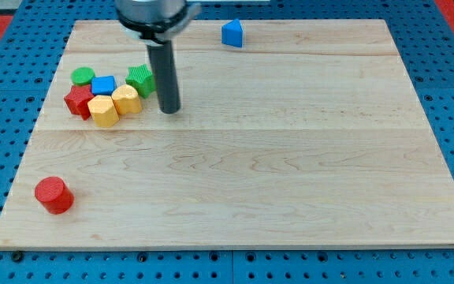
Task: Push the green star below the blue triangle
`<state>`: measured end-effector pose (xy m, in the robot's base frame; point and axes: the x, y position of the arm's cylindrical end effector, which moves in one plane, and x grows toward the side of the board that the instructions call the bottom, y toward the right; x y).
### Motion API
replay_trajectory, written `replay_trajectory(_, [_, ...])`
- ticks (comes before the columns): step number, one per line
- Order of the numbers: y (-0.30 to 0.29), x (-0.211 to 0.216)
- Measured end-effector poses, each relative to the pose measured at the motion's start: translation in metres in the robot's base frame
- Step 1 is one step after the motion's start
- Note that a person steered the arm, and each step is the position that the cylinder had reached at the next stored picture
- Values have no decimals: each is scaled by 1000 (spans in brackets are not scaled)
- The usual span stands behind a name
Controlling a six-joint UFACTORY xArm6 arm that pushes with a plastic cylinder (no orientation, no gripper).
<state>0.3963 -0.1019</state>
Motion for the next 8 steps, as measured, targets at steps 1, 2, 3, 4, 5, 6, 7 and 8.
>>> replay_trajectory(1, [-12, -12])
replay_trajectory(2, [-25, -10])
replay_trajectory(3, [-55, -15])
replay_trajectory(4, [-52, -28])
replay_trajectory(5, [-30, -61])
replay_trajectory(6, [-28, -77])
replay_trajectory(7, [-56, -60])
replay_trajectory(8, [-59, -89])
